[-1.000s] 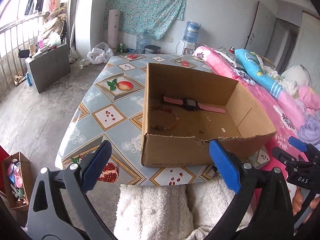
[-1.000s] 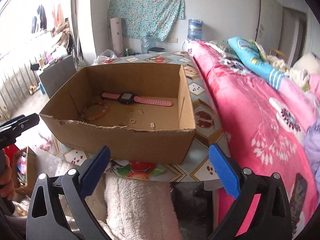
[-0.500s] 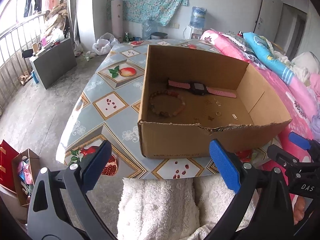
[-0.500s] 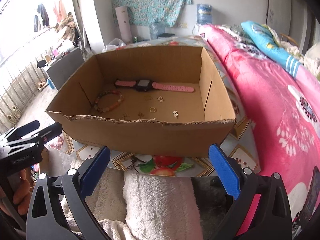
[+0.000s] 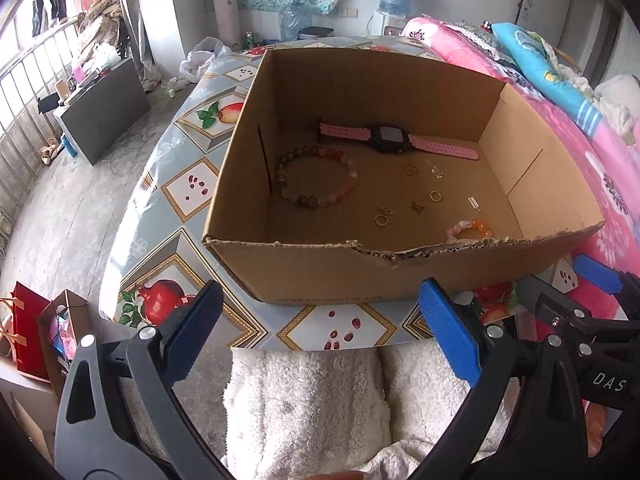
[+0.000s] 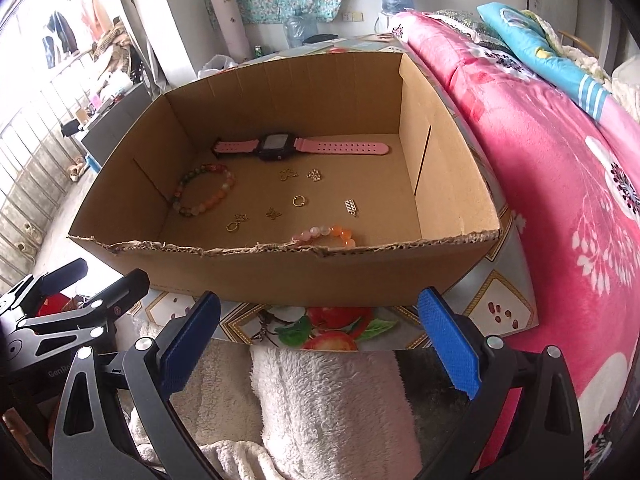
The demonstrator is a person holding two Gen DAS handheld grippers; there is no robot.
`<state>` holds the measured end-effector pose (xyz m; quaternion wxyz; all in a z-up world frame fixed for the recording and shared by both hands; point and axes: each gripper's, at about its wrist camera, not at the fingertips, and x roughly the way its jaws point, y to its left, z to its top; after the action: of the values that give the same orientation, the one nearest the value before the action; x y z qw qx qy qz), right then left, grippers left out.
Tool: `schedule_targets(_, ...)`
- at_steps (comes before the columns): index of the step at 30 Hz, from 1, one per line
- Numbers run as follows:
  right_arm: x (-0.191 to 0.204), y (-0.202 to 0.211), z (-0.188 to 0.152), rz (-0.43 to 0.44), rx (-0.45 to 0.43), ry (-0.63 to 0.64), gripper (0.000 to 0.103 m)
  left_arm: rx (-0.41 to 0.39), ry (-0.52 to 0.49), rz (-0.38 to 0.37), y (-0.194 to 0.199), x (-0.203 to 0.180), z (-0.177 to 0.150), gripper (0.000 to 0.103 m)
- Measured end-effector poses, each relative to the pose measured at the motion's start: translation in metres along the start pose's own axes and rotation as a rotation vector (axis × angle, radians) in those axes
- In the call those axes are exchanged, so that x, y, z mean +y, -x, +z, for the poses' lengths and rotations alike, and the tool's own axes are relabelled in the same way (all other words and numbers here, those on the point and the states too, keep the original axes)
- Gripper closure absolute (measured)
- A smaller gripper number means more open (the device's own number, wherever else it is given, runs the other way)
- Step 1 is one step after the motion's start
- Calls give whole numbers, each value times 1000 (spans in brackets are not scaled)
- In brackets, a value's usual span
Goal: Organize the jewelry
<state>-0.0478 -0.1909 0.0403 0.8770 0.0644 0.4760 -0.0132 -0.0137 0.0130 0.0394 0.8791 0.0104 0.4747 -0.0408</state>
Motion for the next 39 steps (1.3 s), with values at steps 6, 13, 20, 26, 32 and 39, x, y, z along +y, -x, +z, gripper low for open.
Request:
schedule_targets(6, -2, -3, 2, -16, 9, 2, 7, 12, -6, 6, -3, -6, 3, 9)
schedule_targets(13, -6, -8, 4, -26, 19, -5, 7, 28, -8, 12, -8, -9, 4, 9)
schedule_targets(20, -8, -10, 6, -33, 27, -3, 7, 32, -9, 14, -10, -11, 4, 9)
schedule_targets(26, -10, -11, 8, -34, 32, -7, 7, 39, -9, 9, -12, -13, 5, 9)
schedule_targets(32, -10, -12, 8, -35, 34, -7, 7, 47, -9, 10, -13, -13, 6, 9)
schedule_targets(39, -9, -13, 6, -37, 37, -9, 7, 50, -10, 10, -14, -13, 6, 9)
